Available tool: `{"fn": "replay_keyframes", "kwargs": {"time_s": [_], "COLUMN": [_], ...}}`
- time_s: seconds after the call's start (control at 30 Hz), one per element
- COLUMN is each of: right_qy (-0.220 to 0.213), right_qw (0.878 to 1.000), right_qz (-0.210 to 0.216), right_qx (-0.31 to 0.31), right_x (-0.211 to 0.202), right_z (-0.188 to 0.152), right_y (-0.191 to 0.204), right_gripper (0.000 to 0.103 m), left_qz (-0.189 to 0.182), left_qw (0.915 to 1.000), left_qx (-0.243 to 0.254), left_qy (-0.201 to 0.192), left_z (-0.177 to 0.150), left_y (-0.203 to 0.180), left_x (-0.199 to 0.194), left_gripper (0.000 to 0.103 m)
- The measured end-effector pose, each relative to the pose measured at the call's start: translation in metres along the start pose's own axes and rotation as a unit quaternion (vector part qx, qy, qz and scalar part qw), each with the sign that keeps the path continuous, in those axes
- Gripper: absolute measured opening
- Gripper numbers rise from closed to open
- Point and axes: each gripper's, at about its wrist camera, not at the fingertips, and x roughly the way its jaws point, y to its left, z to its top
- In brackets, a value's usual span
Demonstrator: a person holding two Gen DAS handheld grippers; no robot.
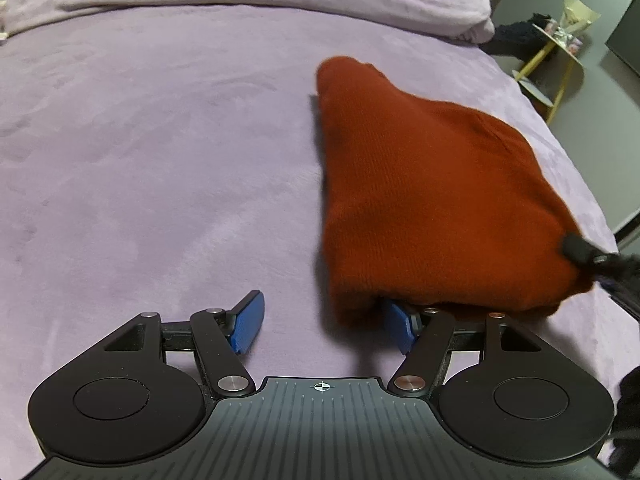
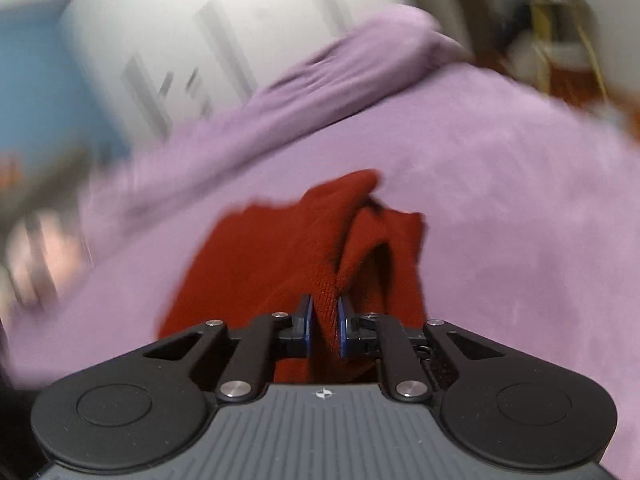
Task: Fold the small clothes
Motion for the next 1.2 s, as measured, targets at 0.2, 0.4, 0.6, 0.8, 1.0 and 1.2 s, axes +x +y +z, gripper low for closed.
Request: {"fn": "replay_keyframes", "kwargs": {"time_s": [0.2, 0.4, 0.6, 0.8, 1.0, 1.2], "right_qy": [0.060, 0.012, 0.000, 0.003, -0.010, 0.013], "right_qw": [0.990, 0.997, 0.999, 0.999, 0.994, 0.995], "right_qz": [-0.126, -0.081, -0.039, -0.017, 0.038, 0.041], "right_qx": [0.014, -0.013, -0.008, 0.031, 0.103, 0.085], "right_x": [0.015, -0.008, -0.009, -0.014, -0.023, -0.009], "right_z": [-0.015, -0.006, -0.001, -0.009, -0.010, -0.014], "right_y": [-0.045, -0.032, -0.015, -0.023, -0.041, -0.029], "right_gripper": [0.000, 0.002, 0.028, 0.047, 0.057, 0.064], "left_qz": [0.006, 0.011, 0.013, 0.013, 0.014, 0.016], "left_qw": [0.9999, 0.9998, 0.9998, 0.9998, 0.9998, 0.9997], "left_qx": [-0.005, -0.004, -0.004, -0.005, -0.004, -0.003], "left_qy": [0.012, 0.015, 0.012, 0.013, 0.015, 0.017], "left_z": [0.002, 0.001, 0.000, 0.001, 0.001, 0.002], "left_y": [0.004, 0.001, 0.001, 0.002, 0.001, -0.001], "left_x": [0.002, 0.002, -0.001, 0.000, 0.001, 0.005], "left_gripper": [0.071, 0.071, 0.071, 0.071, 0.071, 0.071]}}
